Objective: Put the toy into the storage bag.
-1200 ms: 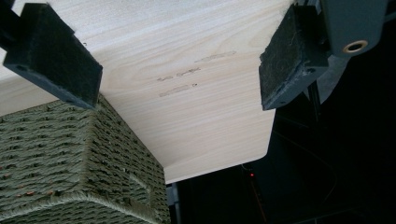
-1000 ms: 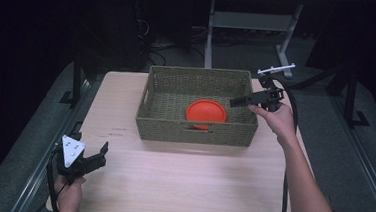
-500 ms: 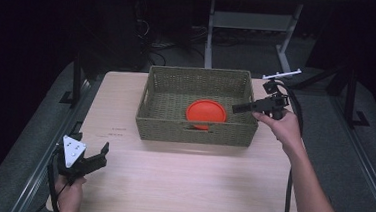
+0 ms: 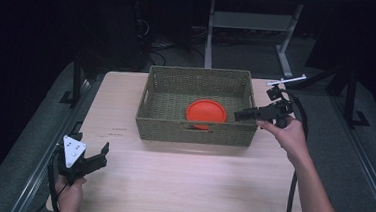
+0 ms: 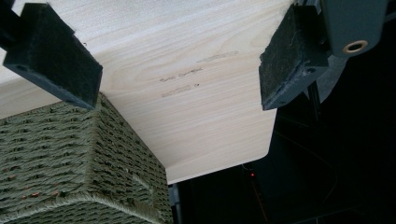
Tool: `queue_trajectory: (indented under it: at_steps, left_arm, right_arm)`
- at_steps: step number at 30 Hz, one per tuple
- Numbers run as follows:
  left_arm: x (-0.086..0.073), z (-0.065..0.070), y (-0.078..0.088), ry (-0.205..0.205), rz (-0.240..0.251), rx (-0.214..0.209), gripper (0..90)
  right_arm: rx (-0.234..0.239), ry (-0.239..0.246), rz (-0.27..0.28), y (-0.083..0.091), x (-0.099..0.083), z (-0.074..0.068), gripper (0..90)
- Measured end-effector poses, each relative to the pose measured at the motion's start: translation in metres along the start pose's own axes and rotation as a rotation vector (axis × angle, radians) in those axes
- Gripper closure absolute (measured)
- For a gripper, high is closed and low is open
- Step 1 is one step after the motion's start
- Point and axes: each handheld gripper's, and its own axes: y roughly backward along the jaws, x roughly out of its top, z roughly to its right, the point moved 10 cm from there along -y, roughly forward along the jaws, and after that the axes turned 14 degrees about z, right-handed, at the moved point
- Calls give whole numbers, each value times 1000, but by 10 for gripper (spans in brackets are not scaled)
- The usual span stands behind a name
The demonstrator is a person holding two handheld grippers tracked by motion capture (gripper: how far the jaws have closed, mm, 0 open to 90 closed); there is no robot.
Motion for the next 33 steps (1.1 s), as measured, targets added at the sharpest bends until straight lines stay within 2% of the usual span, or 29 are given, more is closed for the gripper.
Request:
queue_trajectory:
  at_steps: [5,13,33]
  left_arm:
    - [0,0,0,0,1,-1,128]
    - [0,1,0,-8,1,-1,128]
    - [1,4,0,-2,0,-8,127]
  right_arm:
    - [21,10,5,2,-7,-7,240]
    - [36,8,-11,1,-24,-8,241]
    - [64,0,-10,10,-64,-1,241]
